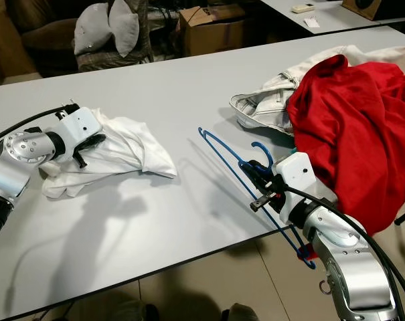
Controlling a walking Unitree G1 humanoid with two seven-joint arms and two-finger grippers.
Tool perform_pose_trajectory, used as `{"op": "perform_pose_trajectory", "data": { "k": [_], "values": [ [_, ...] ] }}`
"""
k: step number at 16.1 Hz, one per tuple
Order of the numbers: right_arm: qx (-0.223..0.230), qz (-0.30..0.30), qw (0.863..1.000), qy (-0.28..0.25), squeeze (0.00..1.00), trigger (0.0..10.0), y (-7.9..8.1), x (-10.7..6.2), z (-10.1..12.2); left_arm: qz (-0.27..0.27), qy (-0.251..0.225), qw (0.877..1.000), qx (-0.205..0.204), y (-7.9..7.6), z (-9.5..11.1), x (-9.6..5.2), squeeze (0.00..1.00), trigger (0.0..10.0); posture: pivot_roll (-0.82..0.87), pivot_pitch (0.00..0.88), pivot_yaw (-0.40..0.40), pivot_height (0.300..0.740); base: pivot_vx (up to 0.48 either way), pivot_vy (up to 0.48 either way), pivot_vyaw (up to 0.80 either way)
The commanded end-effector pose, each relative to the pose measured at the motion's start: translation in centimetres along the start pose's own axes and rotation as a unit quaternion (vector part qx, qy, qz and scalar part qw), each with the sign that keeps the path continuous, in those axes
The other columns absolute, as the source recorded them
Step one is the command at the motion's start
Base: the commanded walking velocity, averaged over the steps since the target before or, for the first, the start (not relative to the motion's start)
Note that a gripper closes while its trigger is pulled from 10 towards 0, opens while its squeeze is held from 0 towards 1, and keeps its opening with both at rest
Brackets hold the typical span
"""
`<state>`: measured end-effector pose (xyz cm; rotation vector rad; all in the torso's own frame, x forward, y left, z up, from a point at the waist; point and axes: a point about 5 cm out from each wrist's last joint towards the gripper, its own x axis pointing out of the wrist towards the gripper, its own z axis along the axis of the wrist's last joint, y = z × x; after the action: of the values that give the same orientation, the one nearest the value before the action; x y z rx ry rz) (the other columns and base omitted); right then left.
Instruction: Hang hanger
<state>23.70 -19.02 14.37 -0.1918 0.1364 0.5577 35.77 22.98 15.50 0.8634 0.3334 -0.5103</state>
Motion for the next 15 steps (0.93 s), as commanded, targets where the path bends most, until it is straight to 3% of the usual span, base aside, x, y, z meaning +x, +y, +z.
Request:
{"op": "perform_pose_trajectory", "data": {
  "k": [1,5,6,7,9,10,13,14,15],
  "values": [
    [-0.001,0.000,1.000,-0.011,0.00,10.0,0.1,0.0,0.3,0.014,0.009,1.000,0.009,0.7,-0.1,-0.1,0.00,0.0,-0.12,0.000,0.087,0.740,0.000,0.000,0.00],
    [-0.001,-0.002,1.000,-0.010,0.00,10.0,0.1,-0.1,0.2,0.043,-0.003,0.999,-0.033,1.2,-0.2,-0.1,0.00,0.0,-0.13,0.000,0.089,0.740,0.000,0.000,0.00],
    [-0.002,-0.002,1.000,-0.010,0.00,10.0,0.0,-0.1,0.2,0.061,-0.051,0.993,-0.089,1.8,0.8,-0.1,0.00,0.0,-0.13,0.000,0.086,0.740,0.000,0.000,0.00],
    [-0.003,-0.001,1.000,-0.011,0.00,10.0,0.0,-0.1,0.3,0.070,-0.079,0.988,-0.116,2.2,1.6,-0.2,0.00,0.0,-0.13,0.000,0.086,0.740,0.000,0.000,0.00],
    [-0.003,0.007,1.000,-0.018,0.00,10.0,0.1,0.0,0.5,0.115,-0.150,0.967,-0.170,4.0,3.9,-0.4,0.00,0.0,-0.12,0.000,0.081,0.740,0.000,0.000,0.00],
    [-0.003,0.018,1.000,-0.026,0.00,10.0,0.2,0.0,0.7,0.145,-0.195,0.950,-0.197,5.4,5.6,-0.8,0.00,0.0,-0.12,0.000,0.081,0.740,0.000,0.000,0.00],
    [0.001,0.045,0.998,-0.053,0.00,10.0,0.8,0.0,1.5,0.216,-0.281,0.915,-0.195,8.6,8.8,-2.6,0.00,0.0,-0.12,0.000,0.079,0.740,0.000,0.000,0.00],
    [0.022,0.068,0.994,-0.076,0.00,10.0,1.5,-0.1,2.2,0.243,-0.313,0.894,-0.210,9.9,9.9,-3.5,0.00,0.0,-0.12,0.000,0.087,0.740,0.000,0.000,0.00],
    [0.035,0.106,0.990,-0.088,0.00,10.0,2.4,-0.3,2.8,0.197,-0.302,0.914,-0.188,9.6,10.3,-3.2,0.00,0.0,-0.12,0.000,0.087,0.740,0.000,0.000,0.00]
  ]
}}
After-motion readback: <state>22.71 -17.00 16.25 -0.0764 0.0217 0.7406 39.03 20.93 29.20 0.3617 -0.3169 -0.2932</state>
